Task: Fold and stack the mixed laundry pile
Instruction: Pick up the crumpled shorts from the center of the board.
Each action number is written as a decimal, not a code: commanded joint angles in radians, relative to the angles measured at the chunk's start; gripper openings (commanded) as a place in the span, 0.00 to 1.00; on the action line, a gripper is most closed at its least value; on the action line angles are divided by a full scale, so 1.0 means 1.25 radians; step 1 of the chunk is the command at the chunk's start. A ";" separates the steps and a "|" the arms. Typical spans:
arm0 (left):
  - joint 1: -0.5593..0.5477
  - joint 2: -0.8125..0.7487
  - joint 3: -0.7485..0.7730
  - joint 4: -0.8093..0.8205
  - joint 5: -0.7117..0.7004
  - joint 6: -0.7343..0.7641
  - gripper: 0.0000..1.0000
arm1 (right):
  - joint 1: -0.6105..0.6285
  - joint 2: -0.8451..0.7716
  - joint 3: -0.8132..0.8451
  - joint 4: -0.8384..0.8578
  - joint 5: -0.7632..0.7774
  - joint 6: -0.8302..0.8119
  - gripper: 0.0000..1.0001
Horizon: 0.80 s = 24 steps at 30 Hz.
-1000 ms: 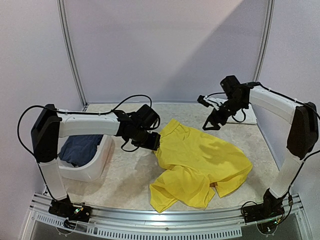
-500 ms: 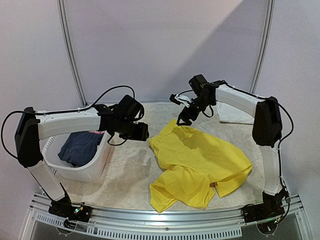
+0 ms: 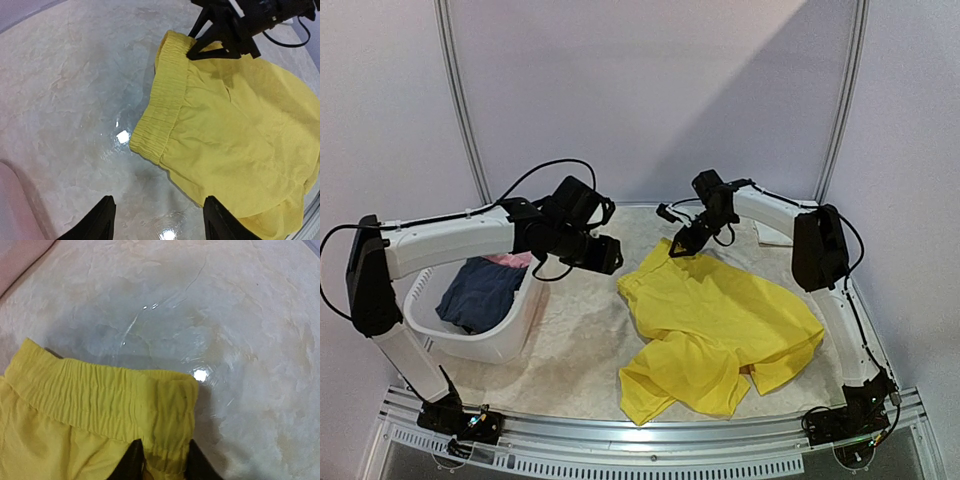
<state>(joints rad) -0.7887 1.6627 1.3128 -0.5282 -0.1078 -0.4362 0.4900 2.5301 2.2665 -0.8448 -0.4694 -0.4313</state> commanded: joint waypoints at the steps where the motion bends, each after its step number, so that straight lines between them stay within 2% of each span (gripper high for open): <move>1: 0.015 0.059 0.107 -0.059 0.017 0.108 0.61 | -0.010 0.014 0.025 -0.006 -0.075 0.002 0.19; 5: 0.044 0.144 0.237 -0.111 0.024 0.179 0.61 | -0.012 -0.040 0.015 0.013 -0.079 0.010 0.08; 8: 0.058 0.172 0.283 -0.101 0.045 0.228 0.61 | -0.012 -0.125 -0.046 0.046 -0.087 0.008 0.01; 13: 0.062 0.149 0.295 -0.035 0.124 0.296 0.62 | -0.012 -0.287 -0.133 0.093 -0.061 -0.014 0.00; 19: 0.062 0.098 0.313 -0.044 0.116 0.274 0.62 | -0.035 -0.376 -0.007 0.053 0.097 -0.080 0.00; 24: 0.059 0.017 0.232 -0.019 0.123 0.241 0.62 | -0.055 -0.423 0.063 0.094 0.285 -0.137 0.00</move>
<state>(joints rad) -0.7151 1.7893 1.6676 -0.5762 0.0231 -0.1097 0.4488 2.0632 2.2986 -0.7826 -0.3332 -0.5282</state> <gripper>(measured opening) 0.617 0.060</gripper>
